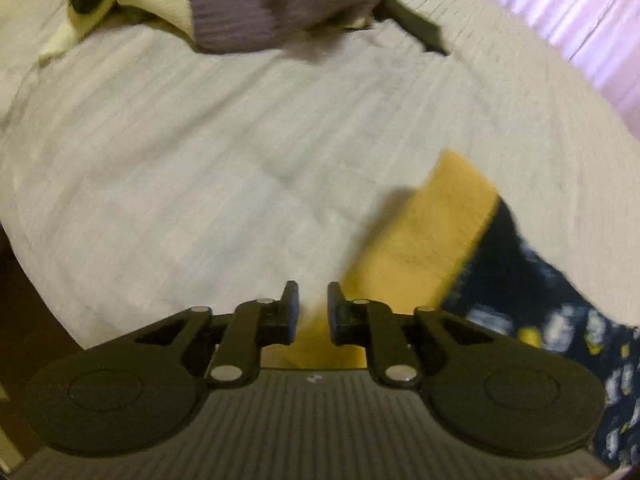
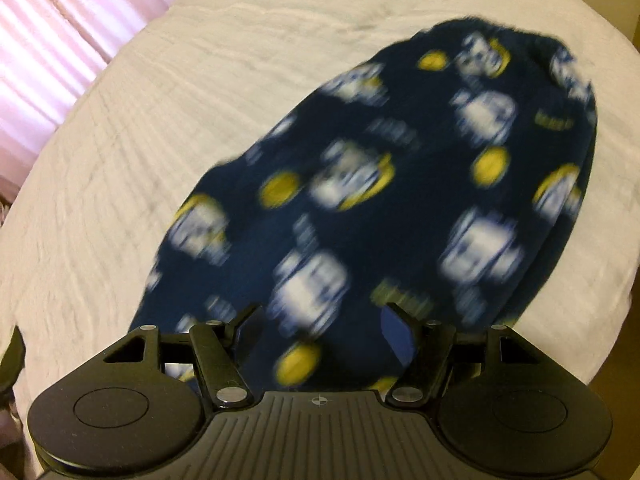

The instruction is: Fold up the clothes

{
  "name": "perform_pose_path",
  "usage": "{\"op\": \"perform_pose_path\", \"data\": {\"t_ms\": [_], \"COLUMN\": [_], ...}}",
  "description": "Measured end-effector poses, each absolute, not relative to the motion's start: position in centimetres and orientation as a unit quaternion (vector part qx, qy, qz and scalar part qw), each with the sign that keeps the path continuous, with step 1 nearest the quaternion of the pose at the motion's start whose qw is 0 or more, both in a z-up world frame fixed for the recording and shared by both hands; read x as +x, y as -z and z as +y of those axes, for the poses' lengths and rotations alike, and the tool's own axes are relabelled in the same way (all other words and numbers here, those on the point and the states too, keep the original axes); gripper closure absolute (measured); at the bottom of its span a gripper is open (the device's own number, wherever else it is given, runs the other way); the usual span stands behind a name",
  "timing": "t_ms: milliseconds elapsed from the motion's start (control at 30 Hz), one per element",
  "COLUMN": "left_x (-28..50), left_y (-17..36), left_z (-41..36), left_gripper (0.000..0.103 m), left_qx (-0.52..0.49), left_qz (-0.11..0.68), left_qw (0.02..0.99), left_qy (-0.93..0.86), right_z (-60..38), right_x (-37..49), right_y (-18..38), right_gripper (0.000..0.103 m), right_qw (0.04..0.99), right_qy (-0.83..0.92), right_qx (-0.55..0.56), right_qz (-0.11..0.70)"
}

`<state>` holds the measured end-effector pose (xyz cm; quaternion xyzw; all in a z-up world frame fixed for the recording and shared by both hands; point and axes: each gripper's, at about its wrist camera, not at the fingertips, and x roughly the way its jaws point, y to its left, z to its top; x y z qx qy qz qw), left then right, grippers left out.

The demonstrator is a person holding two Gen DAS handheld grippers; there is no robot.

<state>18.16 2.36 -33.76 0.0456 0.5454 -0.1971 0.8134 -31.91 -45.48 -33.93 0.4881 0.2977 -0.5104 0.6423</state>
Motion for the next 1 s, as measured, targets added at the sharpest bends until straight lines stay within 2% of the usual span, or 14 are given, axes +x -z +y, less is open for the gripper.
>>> {"op": "perform_pose_path", "data": {"t_ms": [100,167,267,467,533,767,1000], "left_x": [20.8,22.2,24.1,28.6,29.9,29.7,26.0], "left_y": [33.0,32.8,33.8,38.3,39.7,41.0,39.3], "left_z": [1.5,0.4,-1.8,0.0,0.5,-3.7,-2.9], "left_gripper": [0.091,0.078,0.069,0.071,0.072,0.071,0.070], "left_qx": [0.063,0.049,0.010,-0.142,-0.151,-0.130,-0.069], "left_qz": [0.541,0.545,0.562,0.614,0.627,0.662,0.643], "left_qw": [0.796,0.778,0.750,0.723,0.720,0.652,0.645], "left_qy": [0.264,0.309,0.349,0.283,0.257,0.345,0.408], "right_z": [-42.0,-39.9,-37.7,-37.3,-37.4,-35.7,-35.8], "right_x": [-28.7,-27.0,-25.5,-26.3,-26.5,-25.6,-25.0], "right_y": [34.5,34.8,35.1,35.0,35.3,36.0,36.7], "right_gripper": [0.034,0.034,0.034,0.034,0.034,0.034,0.034], "right_qw": [0.644,0.648,0.645,0.618,0.613,0.608,0.604], "right_qy": [0.504,0.499,0.501,0.524,0.533,0.537,0.540], "right_qx": [0.488,0.484,0.480,0.504,0.500,0.487,0.483], "right_qz": [0.304,0.310,0.320,0.300,0.302,0.322,0.332]}}
